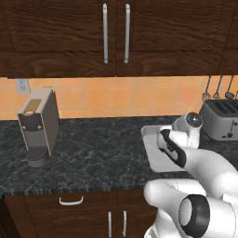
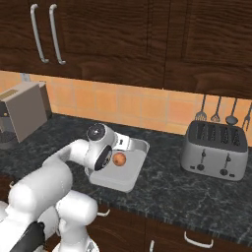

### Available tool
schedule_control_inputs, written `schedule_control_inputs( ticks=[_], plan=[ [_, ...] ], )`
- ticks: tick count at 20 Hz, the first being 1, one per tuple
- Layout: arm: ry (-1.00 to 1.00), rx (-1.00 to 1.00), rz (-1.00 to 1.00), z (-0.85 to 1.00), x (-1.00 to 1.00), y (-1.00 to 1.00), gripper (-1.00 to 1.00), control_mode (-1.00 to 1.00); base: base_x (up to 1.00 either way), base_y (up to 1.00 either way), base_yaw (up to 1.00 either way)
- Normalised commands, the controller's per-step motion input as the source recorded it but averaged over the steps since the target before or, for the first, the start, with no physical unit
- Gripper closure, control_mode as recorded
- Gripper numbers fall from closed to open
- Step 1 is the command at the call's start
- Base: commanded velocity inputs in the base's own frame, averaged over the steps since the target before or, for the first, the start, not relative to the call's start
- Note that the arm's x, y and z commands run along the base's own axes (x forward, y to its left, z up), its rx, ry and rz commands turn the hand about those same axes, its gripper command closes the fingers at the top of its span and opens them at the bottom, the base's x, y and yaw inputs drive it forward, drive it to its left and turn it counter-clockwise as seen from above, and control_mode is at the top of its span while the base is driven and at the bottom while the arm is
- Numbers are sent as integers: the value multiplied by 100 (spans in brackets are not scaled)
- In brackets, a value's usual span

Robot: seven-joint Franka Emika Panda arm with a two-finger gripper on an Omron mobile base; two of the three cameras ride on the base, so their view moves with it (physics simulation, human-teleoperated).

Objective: Place one onion and one chicken drumstick in each tupperware on the nearby counter, to pack two identical lunches.

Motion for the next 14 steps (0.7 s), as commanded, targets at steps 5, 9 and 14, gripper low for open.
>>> schedule_control_inputs(
  ticks=[5, 9, 14],
  plan=[
    [-1, 0, 0, 71, -99, 24, -100, -100, 0, 0, 0],
    [1, 0, 0, 67, -94, 28, -100, -100, 0, 0, 0],
    [0, 0, 5, 18, -77, 23, -100, -100, 0, 0, 0]
  ],
)
